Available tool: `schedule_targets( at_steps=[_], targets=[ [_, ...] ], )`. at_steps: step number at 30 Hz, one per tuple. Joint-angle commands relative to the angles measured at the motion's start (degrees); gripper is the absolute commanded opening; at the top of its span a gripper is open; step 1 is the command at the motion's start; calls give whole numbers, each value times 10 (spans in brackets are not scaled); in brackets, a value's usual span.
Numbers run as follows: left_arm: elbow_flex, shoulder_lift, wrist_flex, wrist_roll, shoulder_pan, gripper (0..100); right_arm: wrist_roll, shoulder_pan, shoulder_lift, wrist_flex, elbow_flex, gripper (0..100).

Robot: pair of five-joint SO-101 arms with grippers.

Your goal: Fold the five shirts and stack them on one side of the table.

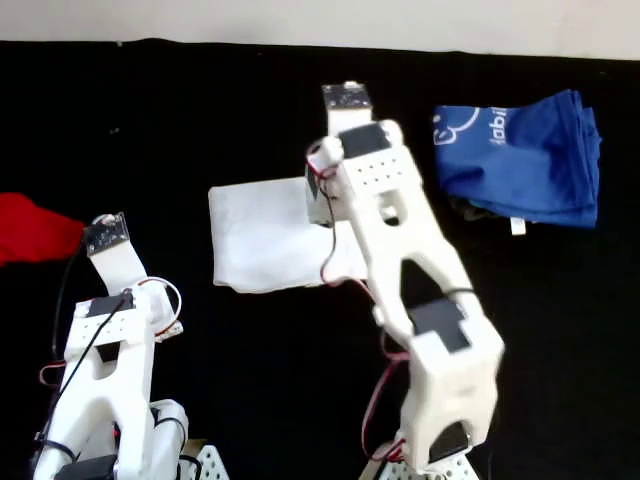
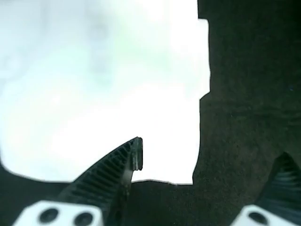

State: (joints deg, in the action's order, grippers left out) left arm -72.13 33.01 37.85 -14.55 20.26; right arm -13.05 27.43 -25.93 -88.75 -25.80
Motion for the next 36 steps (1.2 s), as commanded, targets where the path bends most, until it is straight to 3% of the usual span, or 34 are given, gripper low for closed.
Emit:
schedule_targets(
  at_steps=[1, 13, 15, 20, 31, 36],
  targets=[
    [-2, 0, -13, -1, 3, 9, -7, 4, -78, -20, -117, 404],
    [-2, 0, -13, -1, 3, 9, -7, 5, -313, -30, -278, 388],
    [-2, 0, -14, -1, 3, 9, -4, 5, -331, -44, -278, 310],
    [-2, 0, -14, -1, 3, 9, -2, -13, -339, -52, -279, 0],
    [-2, 0, -14, -1, 3, 9, -1, -87, -281, -124, -419, 6],
    [-2, -1, -14, -1, 3, 9, 124, -121, -198, -124, -416, 6]
  ],
)
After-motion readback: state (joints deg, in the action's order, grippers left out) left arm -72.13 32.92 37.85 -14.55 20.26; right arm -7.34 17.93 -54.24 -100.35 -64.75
